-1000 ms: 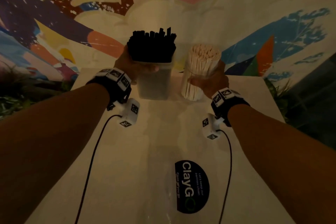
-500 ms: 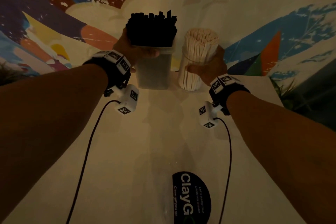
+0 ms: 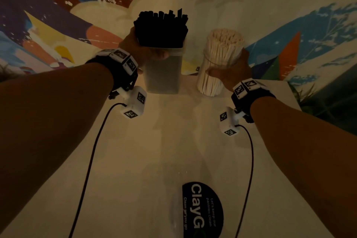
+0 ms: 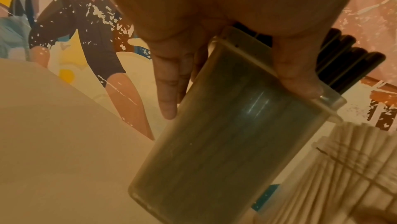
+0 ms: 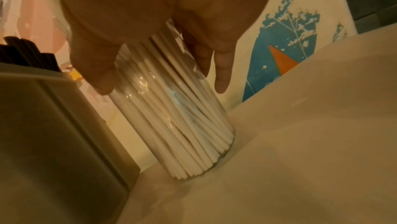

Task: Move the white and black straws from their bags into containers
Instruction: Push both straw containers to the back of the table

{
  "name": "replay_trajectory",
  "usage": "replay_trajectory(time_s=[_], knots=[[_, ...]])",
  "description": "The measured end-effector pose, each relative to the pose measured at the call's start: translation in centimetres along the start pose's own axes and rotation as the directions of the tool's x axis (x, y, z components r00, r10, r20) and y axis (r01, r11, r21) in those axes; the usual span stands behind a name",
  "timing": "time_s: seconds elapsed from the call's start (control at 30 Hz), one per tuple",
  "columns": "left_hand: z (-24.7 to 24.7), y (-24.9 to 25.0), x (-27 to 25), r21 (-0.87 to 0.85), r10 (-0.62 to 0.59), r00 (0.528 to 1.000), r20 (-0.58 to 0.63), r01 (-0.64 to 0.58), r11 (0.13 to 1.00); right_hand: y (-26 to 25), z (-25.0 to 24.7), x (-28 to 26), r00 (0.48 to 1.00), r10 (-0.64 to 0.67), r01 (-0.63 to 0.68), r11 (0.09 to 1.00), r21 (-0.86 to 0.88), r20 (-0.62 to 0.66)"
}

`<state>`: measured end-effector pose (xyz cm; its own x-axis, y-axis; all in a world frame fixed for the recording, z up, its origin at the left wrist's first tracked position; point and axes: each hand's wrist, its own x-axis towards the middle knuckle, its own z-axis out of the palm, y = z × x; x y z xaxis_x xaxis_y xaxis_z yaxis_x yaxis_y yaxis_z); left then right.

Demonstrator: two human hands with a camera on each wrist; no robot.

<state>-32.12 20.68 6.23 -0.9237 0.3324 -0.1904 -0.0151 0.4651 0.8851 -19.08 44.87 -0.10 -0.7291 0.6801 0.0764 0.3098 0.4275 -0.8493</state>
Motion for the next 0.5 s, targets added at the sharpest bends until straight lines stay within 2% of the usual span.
replay_trajectory(time_s=[0.5], knots=[[0.0,-0.1,0.0,-0.037,0.005,1.0,0.006,-0.005,0.999,-0.1,-1.3,0.0,1.0,-0.013,0.013,1.0,-0.026,0.016]])
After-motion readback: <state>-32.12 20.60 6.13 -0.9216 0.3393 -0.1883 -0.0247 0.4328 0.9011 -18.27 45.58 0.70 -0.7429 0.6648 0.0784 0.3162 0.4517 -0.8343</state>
